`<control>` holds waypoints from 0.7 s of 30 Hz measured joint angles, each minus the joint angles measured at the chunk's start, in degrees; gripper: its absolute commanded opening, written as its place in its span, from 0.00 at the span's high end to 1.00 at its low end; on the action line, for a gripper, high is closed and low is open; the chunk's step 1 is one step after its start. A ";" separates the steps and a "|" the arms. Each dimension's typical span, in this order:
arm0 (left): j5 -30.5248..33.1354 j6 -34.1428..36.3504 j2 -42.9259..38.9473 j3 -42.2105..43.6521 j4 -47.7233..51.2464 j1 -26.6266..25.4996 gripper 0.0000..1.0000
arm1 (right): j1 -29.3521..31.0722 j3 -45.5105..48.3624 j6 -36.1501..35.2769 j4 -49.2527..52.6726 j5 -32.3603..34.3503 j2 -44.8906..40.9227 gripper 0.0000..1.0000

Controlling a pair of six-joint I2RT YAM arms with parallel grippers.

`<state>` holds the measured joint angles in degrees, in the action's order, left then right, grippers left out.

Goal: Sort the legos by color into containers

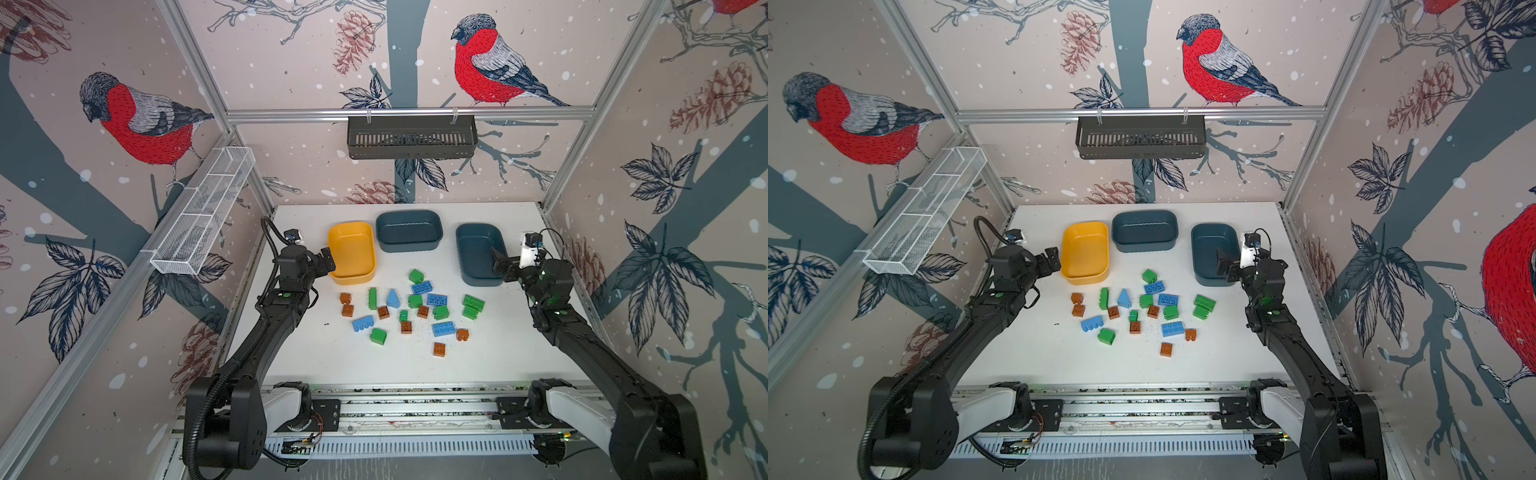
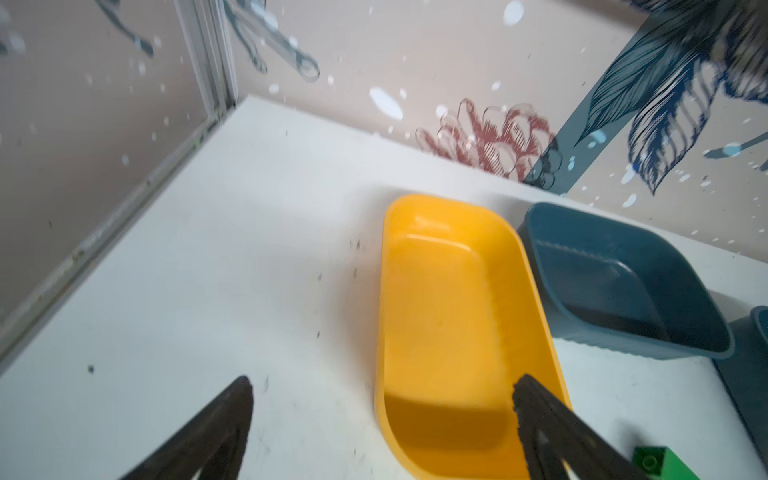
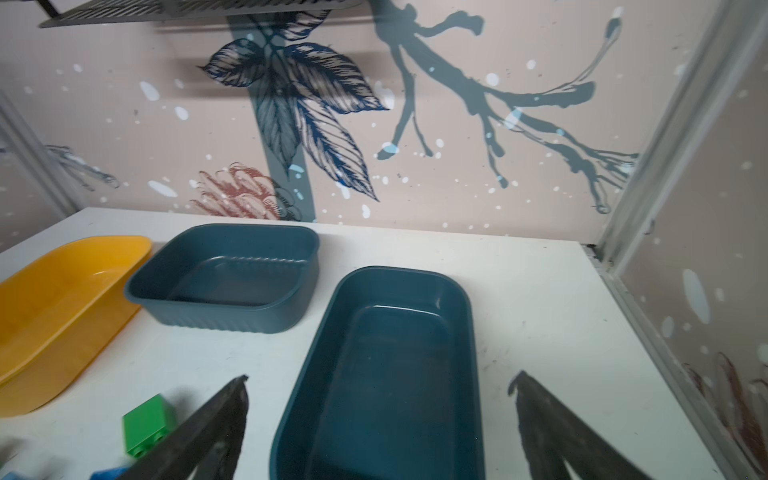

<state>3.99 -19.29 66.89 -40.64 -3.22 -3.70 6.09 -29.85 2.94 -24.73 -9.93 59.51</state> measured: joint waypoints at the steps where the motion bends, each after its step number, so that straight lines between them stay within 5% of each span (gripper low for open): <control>1: -0.46 -1.27 -0.04 -0.37 2.97 -0.11 0.04 | 0.83 -1.18 -0.13 2.03 -1.14 0.00 0.01; 11: -2.99 -14.19 -3.17 -1.46 22.84 -4.57 0.10 | 8.26 -7.02 -1.44 18.88 -10.47 0.04 0.01; 21: 0.83 -24.20 3.26 -5.03 29.07 -13.62 0.22 | 13.81 -8.26 -1.73 24.39 -13.60 1.66 0.00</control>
<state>4.82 -43.48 70.15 -45.67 25.85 -17.32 19.90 -38.11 1.21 -0.34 -23.53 61.17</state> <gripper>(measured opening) 0.800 0.994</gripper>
